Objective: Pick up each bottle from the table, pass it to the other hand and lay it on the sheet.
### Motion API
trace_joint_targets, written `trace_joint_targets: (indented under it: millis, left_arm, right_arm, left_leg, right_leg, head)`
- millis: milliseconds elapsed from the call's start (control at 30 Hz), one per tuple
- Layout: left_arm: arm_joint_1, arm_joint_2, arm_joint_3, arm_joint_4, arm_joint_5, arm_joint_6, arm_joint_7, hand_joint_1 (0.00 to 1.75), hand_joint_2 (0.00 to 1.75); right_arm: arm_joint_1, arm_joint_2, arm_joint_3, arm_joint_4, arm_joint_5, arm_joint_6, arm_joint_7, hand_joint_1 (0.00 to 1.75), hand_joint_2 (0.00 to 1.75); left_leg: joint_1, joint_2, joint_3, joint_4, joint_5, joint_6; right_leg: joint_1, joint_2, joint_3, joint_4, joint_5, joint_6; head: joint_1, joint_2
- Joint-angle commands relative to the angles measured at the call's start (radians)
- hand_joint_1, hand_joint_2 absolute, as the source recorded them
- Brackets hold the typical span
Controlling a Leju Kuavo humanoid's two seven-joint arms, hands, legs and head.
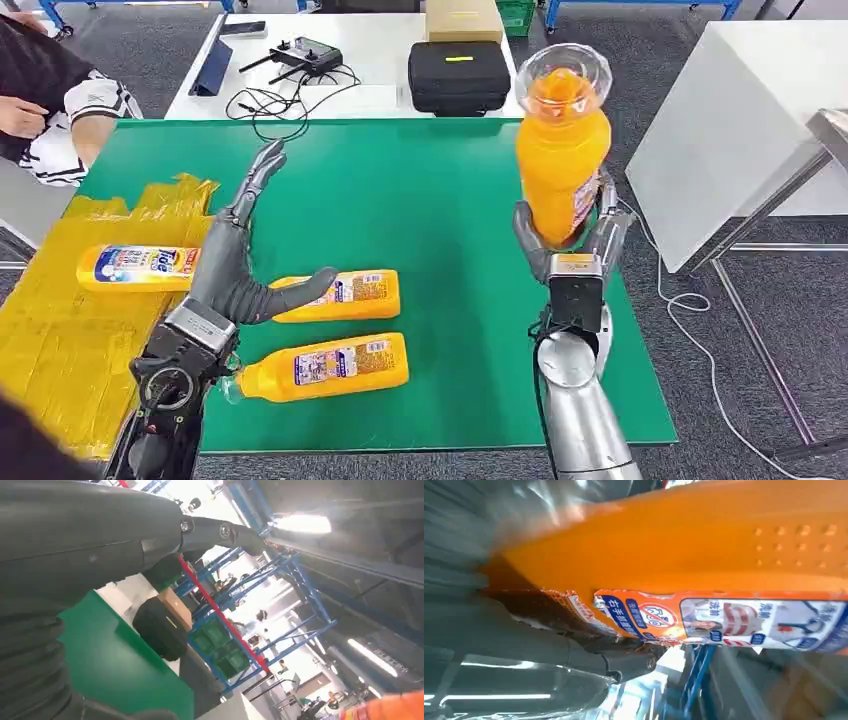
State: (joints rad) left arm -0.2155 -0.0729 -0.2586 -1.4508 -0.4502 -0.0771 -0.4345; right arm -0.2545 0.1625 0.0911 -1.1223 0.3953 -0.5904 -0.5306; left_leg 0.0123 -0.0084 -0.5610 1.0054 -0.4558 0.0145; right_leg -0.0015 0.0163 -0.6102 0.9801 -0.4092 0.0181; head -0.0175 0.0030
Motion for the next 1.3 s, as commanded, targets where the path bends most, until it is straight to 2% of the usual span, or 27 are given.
trace_joint_targets:
  millis: [33,100,333,500,967,1100,1200,1233,1267,1300]
  left_arm:
    - [-0.127,-0.025,-0.008,0.228,0.028,-0.024,-0.019,0.00,1.75]
    - [-0.126,-0.024,-0.008,0.232,0.035,-0.036,-0.025,0.00,1.75]
    - [-0.123,-0.030,-0.010,0.244,0.046,-0.050,-0.031,0.00,1.75]
    - [-0.140,-0.040,-0.019,0.267,0.121,-0.129,-0.042,0.00,1.75]
    - [-0.144,-0.044,-0.044,0.272,0.212,-0.220,-0.044,0.00,1.75]
    - [-0.158,-0.057,-0.054,0.312,0.345,-0.335,-0.034,0.00,1.75]
    - [-0.169,-0.079,-0.048,0.355,0.422,-0.335,-0.005,0.00,1.75]
    - [-0.172,-0.083,-0.048,0.365,0.438,-0.326,0.000,0.33,1.75]
    - [-0.177,-0.085,-0.049,0.376,0.452,-0.318,0.007,1.50,1.75]
    - [-0.180,-0.088,-0.046,0.386,0.466,-0.316,0.011,1.75,1.75]
  right_arm:
    - [-0.135,0.059,0.266,0.296,-0.113,0.348,-0.129,1.69,1.75]
    - [-0.150,0.069,0.297,0.336,-0.097,0.389,-0.126,1.75,1.75]
    - [-0.189,0.090,0.348,0.433,-0.056,0.420,-0.128,1.73,1.75]
    - [-0.224,0.117,0.392,0.547,-0.032,0.389,-0.142,1.73,1.75]
    - [-0.233,0.126,0.419,0.592,-0.023,0.368,-0.130,1.75,1.75]
    - [-0.234,0.129,0.443,0.609,-0.019,0.351,-0.131,1.73,1.75]
    - [-0.228,0.130,0.449,0.605,-0.024,0.344,-0.130,1.73,1.75]
    - [-0.224,0.129,0.451,0.601,-0.026,0.340,-0.129,1.75,1.75]
    - [-0.220,0.128,0.452,0.596,-0.027,0.338,-0.128,1.75,1.75]
    - [-0.217,0.128,0.451,0.592,-0.029,0.339,-0.127,1.75,1.75]
  left_leg:
    - [0.000,0.000,0.003,-0.001,0.000,0.000]
    - [0.000,0.002,0.006,-0.003,-0.001,0.000]
    - [0.000,0.000,0.003,-0.001,0.000,0.000]
    - [0.000,0.001,0.003,-0.001,0.000,0.000]
    - [0.000,-0.001,0.002,-0.001,0.000,0.000]
    - [0.000,-0.002,0.004,-0.001,-0.001,0.000]
    - [0.000,-0.002,0.004,-0.002,-0.001,0.000]
    - [0.000,-0.002,0.002,-0.001,0.000,0.000]
    - [0.000,-0.002,0.004,-0.002,-0.001,0.000]
    - [0.000,-0.002,0.003,-0.001,0.000,0.000]
  right_leg:
    - [0.000,-0.001,0.002,-0.001,-0.001,0.000]
    - [0.000,0.000,0.006,-0.002,-0.001,0.000]
    - [0.000,-0.001,0.003,0.000,-0.001,0.000]
    - [0.000,-0.001,0.003,0.000,-0.001,0.000]
    - [0.000,-0.003,0.003,0.000,-0.001,0.000]
    - [0.000,-0.004,0.005,-0.001,-0.002,0.000]
    - [0.000,-0.004,0.005,-0.001,-0.002,0.000]
    - [0.000,-0.003,0.003,-0.001,-0.001,0.000]
    - [0.000,-0.004,0.005,-0.001,-0.002,0.000]
    - [0.000,-0.003,0.003,-0.001,-0.001,0.000]
  head:
    - [0.000,0.000]
    - [0.000,0.000]
    - [0.000,0.000]
    - [0.000,0.000]
    - [0.000,0.000]
    - [0.000,0.000]
    - [0.000,0.000]
    - [0.000,0.000]
    - [0.000,0.000]
    - [0.000,0.000]
